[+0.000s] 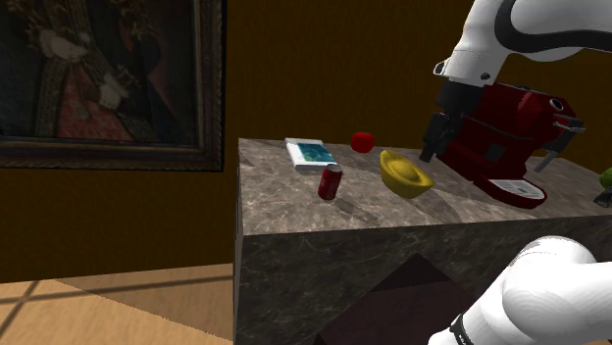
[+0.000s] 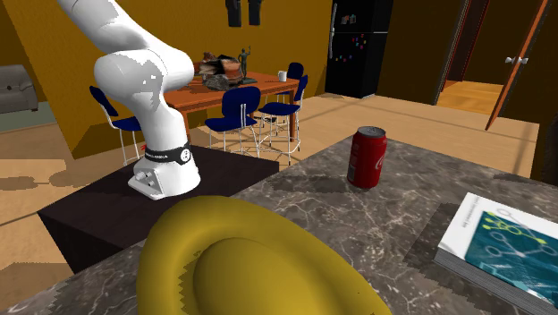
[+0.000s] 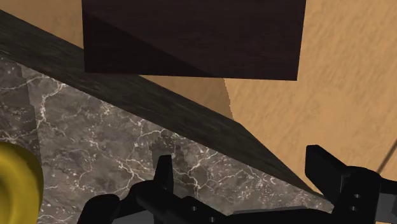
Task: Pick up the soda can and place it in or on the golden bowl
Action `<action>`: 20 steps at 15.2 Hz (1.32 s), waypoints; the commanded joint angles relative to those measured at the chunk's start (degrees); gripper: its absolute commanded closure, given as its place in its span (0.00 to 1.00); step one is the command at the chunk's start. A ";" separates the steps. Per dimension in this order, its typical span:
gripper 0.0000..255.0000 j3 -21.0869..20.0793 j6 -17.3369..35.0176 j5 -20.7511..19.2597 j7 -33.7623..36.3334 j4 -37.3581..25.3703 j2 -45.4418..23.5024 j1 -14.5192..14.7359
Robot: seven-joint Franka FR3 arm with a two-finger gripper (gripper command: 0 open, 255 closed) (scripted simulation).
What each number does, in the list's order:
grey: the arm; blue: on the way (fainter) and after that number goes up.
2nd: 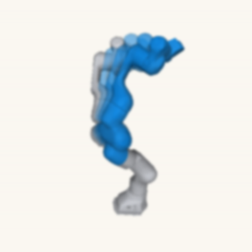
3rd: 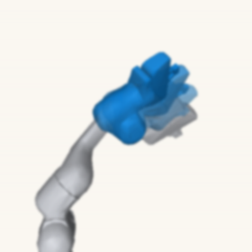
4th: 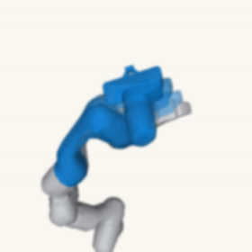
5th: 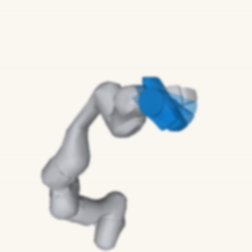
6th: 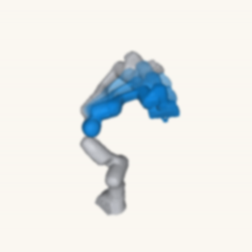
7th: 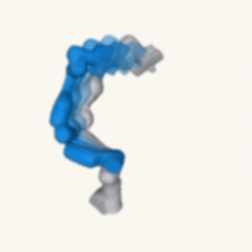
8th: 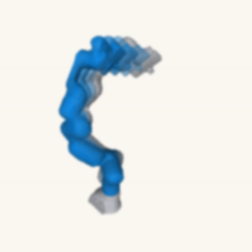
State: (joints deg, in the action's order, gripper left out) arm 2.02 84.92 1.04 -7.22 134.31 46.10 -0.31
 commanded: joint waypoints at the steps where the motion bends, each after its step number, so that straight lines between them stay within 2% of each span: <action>1: 0.00 0.00 0.00 0.00 0.00 0.00 0.00 0.00; 10: 0.00 -0.38 15.50 0.37 0.49 -1.67 -16.50 0.33; 20: 0.00 -0.61 27.83 0.75 0.93 -11.06 -37.50 0.57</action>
State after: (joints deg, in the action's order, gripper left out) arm 1.36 111.58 1.76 -6.23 124.48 10.91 0.28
